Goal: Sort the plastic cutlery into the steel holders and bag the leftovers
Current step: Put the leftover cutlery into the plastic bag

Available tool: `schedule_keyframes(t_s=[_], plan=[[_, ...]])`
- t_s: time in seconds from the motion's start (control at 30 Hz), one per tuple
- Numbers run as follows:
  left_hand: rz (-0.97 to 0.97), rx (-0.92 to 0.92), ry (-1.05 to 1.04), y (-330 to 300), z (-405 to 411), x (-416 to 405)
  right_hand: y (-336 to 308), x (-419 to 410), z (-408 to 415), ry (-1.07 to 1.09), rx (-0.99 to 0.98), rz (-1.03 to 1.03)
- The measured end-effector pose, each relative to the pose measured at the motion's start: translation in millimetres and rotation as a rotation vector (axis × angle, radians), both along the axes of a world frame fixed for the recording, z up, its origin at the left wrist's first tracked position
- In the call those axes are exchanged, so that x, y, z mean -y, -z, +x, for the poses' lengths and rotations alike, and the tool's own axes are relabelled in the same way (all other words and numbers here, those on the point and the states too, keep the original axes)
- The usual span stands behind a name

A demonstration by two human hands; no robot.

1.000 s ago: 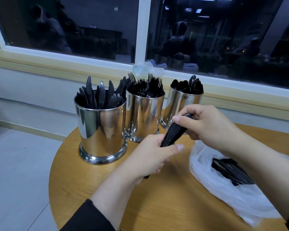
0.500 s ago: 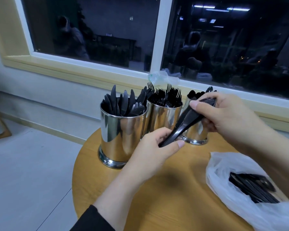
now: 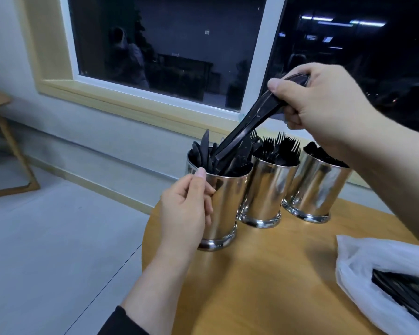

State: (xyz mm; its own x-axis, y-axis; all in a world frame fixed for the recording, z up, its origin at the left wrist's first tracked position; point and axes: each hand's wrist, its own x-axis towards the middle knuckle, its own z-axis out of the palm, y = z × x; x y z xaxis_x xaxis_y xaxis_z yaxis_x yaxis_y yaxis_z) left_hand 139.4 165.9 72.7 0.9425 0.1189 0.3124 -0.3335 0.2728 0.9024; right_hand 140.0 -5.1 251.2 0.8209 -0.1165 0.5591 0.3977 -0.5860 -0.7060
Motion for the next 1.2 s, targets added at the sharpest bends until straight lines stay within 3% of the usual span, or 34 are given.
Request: schedule_keyframes(t_s=[0.1, 0.3, 0.6, 0.8, 0.87, 1.0, 1.2], plan=[[-0.007, 0.007, 0.005, 0, 0, -5, 11, -13, 19, -0.005, -0.096, -0.110], [-0.014, 0.022, 0.023, -4, -4, -6, 38, -33, 29, 0.127, -0.260, -0.632], [0.059, 0.065, 0.068, 0, -9, 11, 54, -16, 16, 0.135, -0.170, -0.585], [0.102, 0.127, 0.072, 0, -12, 19, 58, -17, 24, 0.048, -0.152, -0.812], [0.096, 0.120, 0.082, 1, -11, 22, 54, -10, 14, 0.067, -0.098, -0.754], [0.149, 0.148, 0.156, -1, -15, 36, 58, 28, -46, 0.222, 0.108, -0.424], [0.458, 0.330, 0.352, 9, -47, 98, 110, 130, -185, 0.513, -0.160, -0.280]])
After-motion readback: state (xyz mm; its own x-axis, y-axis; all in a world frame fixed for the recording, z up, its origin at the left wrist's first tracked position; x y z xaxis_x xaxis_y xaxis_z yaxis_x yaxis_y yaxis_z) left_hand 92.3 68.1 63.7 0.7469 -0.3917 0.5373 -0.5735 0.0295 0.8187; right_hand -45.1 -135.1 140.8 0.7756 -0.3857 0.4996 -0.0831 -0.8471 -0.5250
